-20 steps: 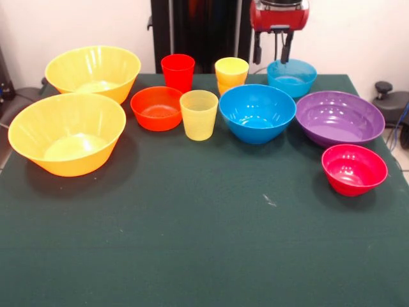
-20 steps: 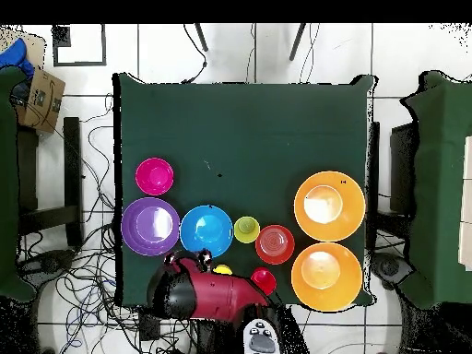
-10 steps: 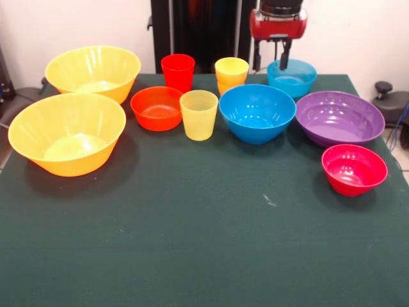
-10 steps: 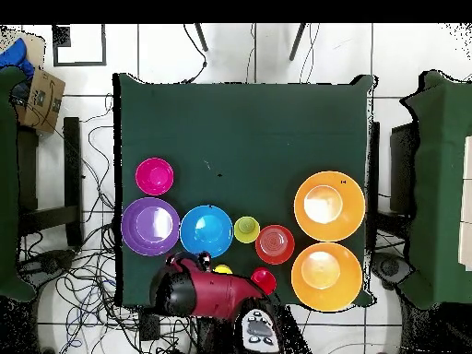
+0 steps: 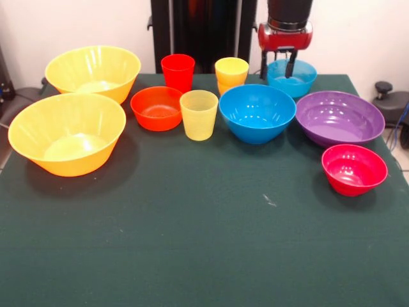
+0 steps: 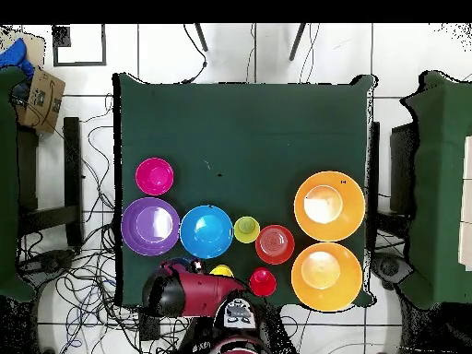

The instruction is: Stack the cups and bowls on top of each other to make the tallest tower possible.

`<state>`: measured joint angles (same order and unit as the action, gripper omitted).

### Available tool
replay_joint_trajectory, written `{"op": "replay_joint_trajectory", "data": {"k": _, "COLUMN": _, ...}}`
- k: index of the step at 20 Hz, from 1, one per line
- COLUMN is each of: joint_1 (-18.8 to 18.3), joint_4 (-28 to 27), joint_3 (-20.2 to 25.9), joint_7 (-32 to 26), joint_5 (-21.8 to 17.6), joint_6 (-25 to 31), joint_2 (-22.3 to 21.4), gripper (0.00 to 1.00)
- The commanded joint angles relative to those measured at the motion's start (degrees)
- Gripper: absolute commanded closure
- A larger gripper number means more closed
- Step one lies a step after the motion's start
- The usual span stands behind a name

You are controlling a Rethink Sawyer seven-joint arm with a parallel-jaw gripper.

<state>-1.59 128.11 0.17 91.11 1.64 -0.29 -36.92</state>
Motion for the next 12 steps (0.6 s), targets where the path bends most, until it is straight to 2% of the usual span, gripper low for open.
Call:
{"op": "replay_joint_trajectory", "data": {"k": 1, "joint_1": 1.0, "joint_4": -5.1, "joint_3": 3.1, "joint_7": 11.2, "joint_5": 0.0, "joint_6": -6.9, "joint_2": 7.0, "gripper": 0.00}}
{"op": "replay_joint_trajectory", "data": {"k": 6, "joint_1": 2.5, "joint_4": -4.3, "joint_3": 3.3, "joint_7": 12.5, "joint_5": 0.1, "joint_6": -6.8, "joint_2": 6.2, "gripper": 0.00}}
{"op": "replay_joint_trajectory", "data": {"k": 10, "joint_1": 2.0, "joint_4": -6.7, "joint_3": 3.6, "joint_7": 12.5, "joint_5": -1.0, "joint_6": -8.9, "joint_2": 9.0, "gripper": 0.00}}
{"op": "replay_joint_trajectory", "data": {"k": 12, "joint_1": 0.1, "joint_4": -8.6, "joint_3": 4.9, "joint_7": 11.9, "joint_5": -2.4, "joint_6": -9.8, "joint_2": 11.3, "gripper": 0.00}}
